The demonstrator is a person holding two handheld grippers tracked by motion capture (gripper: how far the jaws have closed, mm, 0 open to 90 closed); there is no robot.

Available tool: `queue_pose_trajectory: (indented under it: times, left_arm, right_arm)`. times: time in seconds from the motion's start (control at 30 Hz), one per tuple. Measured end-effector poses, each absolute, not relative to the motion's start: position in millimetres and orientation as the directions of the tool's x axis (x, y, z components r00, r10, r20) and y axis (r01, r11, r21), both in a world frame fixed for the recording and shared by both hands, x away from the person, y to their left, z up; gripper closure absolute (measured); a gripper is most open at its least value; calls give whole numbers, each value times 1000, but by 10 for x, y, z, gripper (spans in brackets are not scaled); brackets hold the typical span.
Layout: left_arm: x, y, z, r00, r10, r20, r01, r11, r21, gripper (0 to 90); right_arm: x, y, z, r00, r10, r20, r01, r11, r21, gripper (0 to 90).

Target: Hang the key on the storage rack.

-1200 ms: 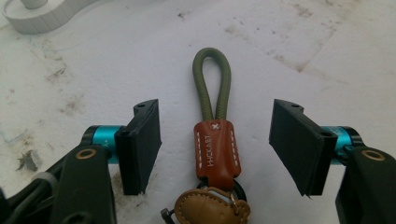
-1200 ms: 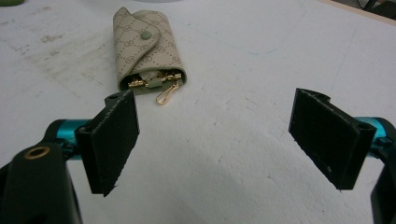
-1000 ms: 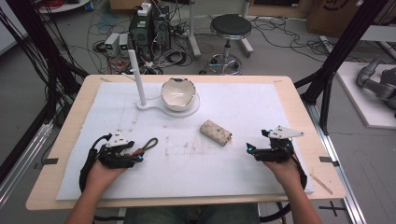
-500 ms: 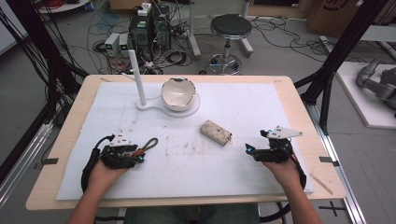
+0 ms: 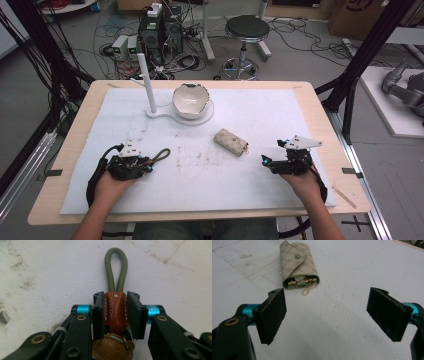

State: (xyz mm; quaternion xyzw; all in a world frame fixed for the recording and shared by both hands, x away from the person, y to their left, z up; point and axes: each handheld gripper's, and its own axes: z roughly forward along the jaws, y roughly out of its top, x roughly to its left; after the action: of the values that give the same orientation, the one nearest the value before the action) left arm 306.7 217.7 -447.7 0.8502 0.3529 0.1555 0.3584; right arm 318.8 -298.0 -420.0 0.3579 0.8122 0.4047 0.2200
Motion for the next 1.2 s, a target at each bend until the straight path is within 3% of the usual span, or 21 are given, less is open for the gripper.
queue_pose_trajectory:
  times: [0.57,1.2]
  left_arm:
    - [3055,2153,-4414,717,697,18,463,-496,735,702]
    - [3004,2179,-3911,675,738,-8,367,-327,871,704]
  right_arm:
    - [3193,-2990,-4200,-648,758,-66,403,416,815,164]
    - [3187,-2947,-4196,-650,758,-60,402,409,819,164]
